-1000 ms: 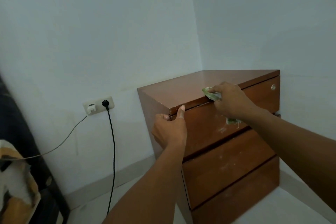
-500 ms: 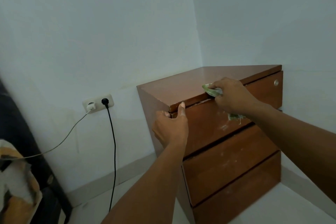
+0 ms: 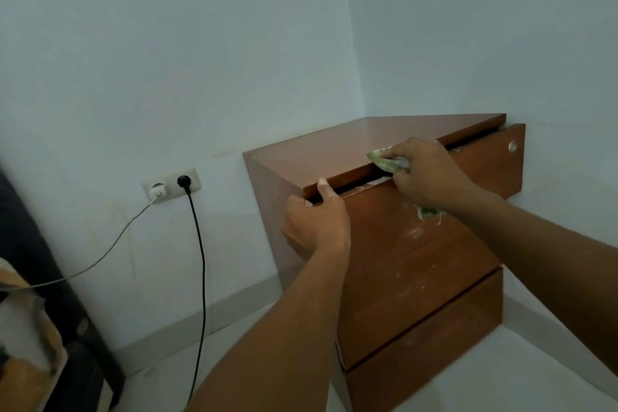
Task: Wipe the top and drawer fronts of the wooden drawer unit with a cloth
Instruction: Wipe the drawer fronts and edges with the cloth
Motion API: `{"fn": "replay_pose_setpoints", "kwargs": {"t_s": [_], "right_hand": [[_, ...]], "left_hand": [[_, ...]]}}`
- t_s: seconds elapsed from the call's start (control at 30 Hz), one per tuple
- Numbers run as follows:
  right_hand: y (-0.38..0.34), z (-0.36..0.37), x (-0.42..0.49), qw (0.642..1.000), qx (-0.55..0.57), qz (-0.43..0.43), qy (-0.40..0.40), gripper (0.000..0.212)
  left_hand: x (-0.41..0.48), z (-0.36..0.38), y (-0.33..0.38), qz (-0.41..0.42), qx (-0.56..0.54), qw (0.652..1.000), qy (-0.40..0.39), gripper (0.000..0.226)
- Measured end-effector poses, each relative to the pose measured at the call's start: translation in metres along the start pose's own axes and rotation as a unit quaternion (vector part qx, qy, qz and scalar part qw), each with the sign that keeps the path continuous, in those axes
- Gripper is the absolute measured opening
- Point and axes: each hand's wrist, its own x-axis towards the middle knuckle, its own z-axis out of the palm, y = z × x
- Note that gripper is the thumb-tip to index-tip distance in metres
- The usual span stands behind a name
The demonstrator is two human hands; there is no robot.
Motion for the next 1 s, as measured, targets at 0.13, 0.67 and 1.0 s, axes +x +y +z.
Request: {"fn": "replay_pose_setpoints", "kwargs": {"t_s": [0.13,0.67,1.0], "right_hand": [[0.002,-0.007,-0.013,1.000,0.000,-0.010,0.011,0.038],[-0.037,0.008,-0.073,0.975,-0.046,-0.217,-0.028,0.050],[0.051,0.005,-0.050,0.994,-0.009,-0.102,0.030,0.053]], "left_hand": [[-0.010,-0.003,-0.002,0.026,-0.004,1.000,-0.001,0.037],[-0.009,-0.038,-0.023,0.277,-0.014,0.957,-0.084,0.023],[0.018,-0.021,0.007,0.474,0.151,0.815,-0.297,0.019]]}}
